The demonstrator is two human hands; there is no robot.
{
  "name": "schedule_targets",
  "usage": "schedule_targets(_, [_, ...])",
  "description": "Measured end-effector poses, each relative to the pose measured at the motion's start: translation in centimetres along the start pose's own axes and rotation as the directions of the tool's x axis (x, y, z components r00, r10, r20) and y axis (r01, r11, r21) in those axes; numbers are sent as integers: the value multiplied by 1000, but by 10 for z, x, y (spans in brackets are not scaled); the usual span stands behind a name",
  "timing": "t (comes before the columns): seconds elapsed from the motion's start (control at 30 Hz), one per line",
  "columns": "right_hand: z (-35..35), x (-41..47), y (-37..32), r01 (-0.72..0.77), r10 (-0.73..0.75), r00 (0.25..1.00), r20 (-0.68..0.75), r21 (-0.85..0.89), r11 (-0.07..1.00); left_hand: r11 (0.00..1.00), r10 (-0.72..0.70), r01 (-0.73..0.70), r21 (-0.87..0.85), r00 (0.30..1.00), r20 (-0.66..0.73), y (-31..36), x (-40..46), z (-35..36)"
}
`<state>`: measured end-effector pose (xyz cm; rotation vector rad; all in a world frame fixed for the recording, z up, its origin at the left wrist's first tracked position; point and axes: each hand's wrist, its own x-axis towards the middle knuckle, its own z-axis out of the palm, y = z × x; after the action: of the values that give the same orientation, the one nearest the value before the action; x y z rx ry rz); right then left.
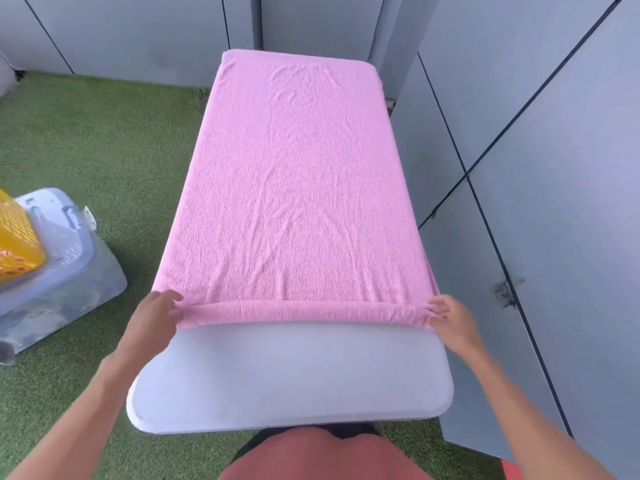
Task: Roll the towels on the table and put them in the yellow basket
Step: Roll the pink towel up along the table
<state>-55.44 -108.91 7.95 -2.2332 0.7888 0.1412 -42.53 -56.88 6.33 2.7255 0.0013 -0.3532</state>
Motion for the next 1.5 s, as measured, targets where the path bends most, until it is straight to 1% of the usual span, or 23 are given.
schedule_targets(0.03, [4,-2,-4,50,-51,994,-100,-12,999,999,25,-22,28,996,-91,4,0,0])
schedule_targets(0.1, [17,-10,-5,123,-177,958,-225,-234,964,985,130,-100,137,965,-229,8,-6,5])
schedule_targets(0.17, [28,-22,-1,131,-282,921,-268,-469,874,977,188,-149,155,942,-279,8,-20,17])
schedule_targets(0.2, [33,-29,2,144,-317,913,-258,-523,840,976,201,-166,139,935,-292,7,-29,24])
schedule_targets(0.3, [41,-39,8,221,-348,924,-157,-523,823,953,291,-245,179,906,-307,4,-52,41])
schedule_targets(0.37, [42,-37,2,223,-308,942,-129,-444,868,939,327,-274,206,898,-294,4,-52,42])
schedule_targets(0.43, [41,-30,-7,208,-283,948,-147,-385,899,951,297,-256,173,909,-292,7,-41,38])
schedule_targets(0.5, [39,-19,-12,187,-261,955,-142,-393,900,968,245,-219,122,928,-279,10,-28,33])
schedule_targets(0.6, [29,-11,-12,192,-237,971,-32,-489,851,977,207,-192,94,958,-196,9,-14,26])
schedule_targets(0.73, [10,-16,-1,239,-116,967,225,-656,716,972,211,-209,112,977,-11,-14,-12,18])
schedule_targets(0.77, [3,-18,0,246,-78,957,279,-642,726,972,211,-215,95,976,57,-17,-13,14])
schedule_targets(0.8, [-2,-18,-1,219,-31,948,316,-579,785,978,185,-195,70,974,133,-18,-13,10])
schedule_targets(0.87, [-12,-15,-7,63,68,928,367,-335,940,995,68,-49,-88,971,228,-11,-10,0])
schedule_targets(0.9, [-14,-12,-9,-19,98,925,367,-214,977,980,14,32,-196,974,228,-8,-7,-3])
schedule_targets(0.93, [-13,-8,-11,-76,111,940,323,-120,990,954,-34,86,-286,982,183,-4,-5,-4])
schedule_targets(0.97, [-10,-6,-12,-80,95,964,247,-73,994,949,-58,84,-305,994,95,0,-4,-6])
schedule_targets(1.0, [-5,-5,-12,-45,61,989,134,-120,992,965,-60,54,-257,998,-12,4,-4,-6])
schedule_targets(1.07, [10,-11,-11,5,-40,995,-92,-351,936,999,2,-10,-40,983,-183,11,-12,0])
schedule_targets(1.13, [25,-27,-9,81,-211,951,-224,-479,874,984,109,-65,163,955,-277,16,-29,12])
schedule_targets(1.2, [38,-44,-4,192,-306,923,-235,-408,893,963,207,-140,229,930,-302,16,-47,25])
schedule_targets(1.27, [43,-53,9,267,-345,917,-201,-333,904,945,274,-202,259,920,-281,13,-59,37])
schedule_targets(1.4, [38,-36,11,311,-353,934,-60,-352,883,944,275,-214,252,931,-239,13,-49,36])
schedule_targets(1.5, [34,-17,0,292,-335,941,-59,-366,884,954,249,-200,221,942,-223,18,-30,30])
